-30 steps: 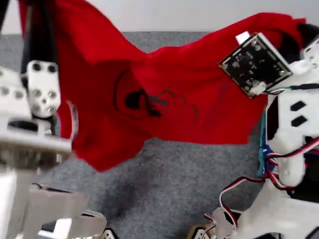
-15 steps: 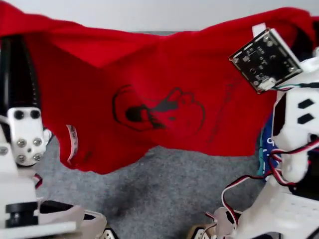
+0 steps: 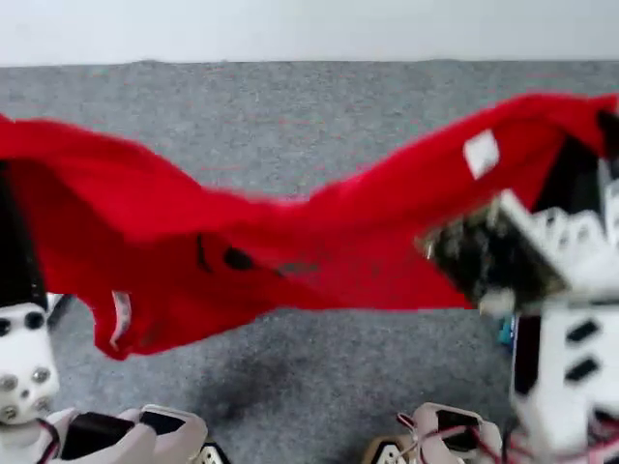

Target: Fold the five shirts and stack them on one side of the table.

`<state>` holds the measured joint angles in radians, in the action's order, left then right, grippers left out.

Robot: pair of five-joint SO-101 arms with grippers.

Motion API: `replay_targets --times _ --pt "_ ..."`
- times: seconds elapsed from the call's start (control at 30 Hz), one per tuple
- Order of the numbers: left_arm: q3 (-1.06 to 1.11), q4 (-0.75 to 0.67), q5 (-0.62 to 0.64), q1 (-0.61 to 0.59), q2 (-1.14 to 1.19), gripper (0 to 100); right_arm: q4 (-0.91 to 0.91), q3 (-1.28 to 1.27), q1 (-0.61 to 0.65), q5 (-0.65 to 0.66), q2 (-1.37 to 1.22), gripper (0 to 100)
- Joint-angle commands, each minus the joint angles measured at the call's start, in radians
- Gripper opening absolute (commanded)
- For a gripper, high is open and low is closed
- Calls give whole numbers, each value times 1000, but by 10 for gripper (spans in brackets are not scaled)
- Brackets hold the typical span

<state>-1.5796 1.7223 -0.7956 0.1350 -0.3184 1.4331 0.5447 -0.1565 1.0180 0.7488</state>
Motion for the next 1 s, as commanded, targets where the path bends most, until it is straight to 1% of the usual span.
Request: replay_targets --times 0.0,0.1,0.17,0.3,0.43,0.5,0.57,0.67,0.73,0.83,0.97 --pt "1 32 -5 -8 0 13 58 -9 4 -5 5 11" --pt "56 32 -5 -6 20 13 62 -91 5 -5 -30 11" --pt "151 32 -5 -6 38 13 50 -169 10 -5 -67 11" --pt "378 31 -6 -5 72 13 28 -347 64 -5 -151 11" --pt "659 29 -11 -5 123 13 -108 -529 110 -5 -234 11" --pt "809 17 -12 -35 164 13 -214 -617 116 -5 -275 11" --pt "947 -49 -12 -66 212 13 -326 -683 116 -5 -320 11" --pt "1119 -226 -12 -140 293 13 -475 -738 116 -5 -384 11" --pt "1196 -347 -11 -178 351 13 -561 -752 116 -5 -426 11" --pt "1241 -466 -9 -215 442 13 -688 -752 114 -5 -501 11" --pt "1237 -582 -8 -229 557 13 -872 -750 114 -3 -618 11"
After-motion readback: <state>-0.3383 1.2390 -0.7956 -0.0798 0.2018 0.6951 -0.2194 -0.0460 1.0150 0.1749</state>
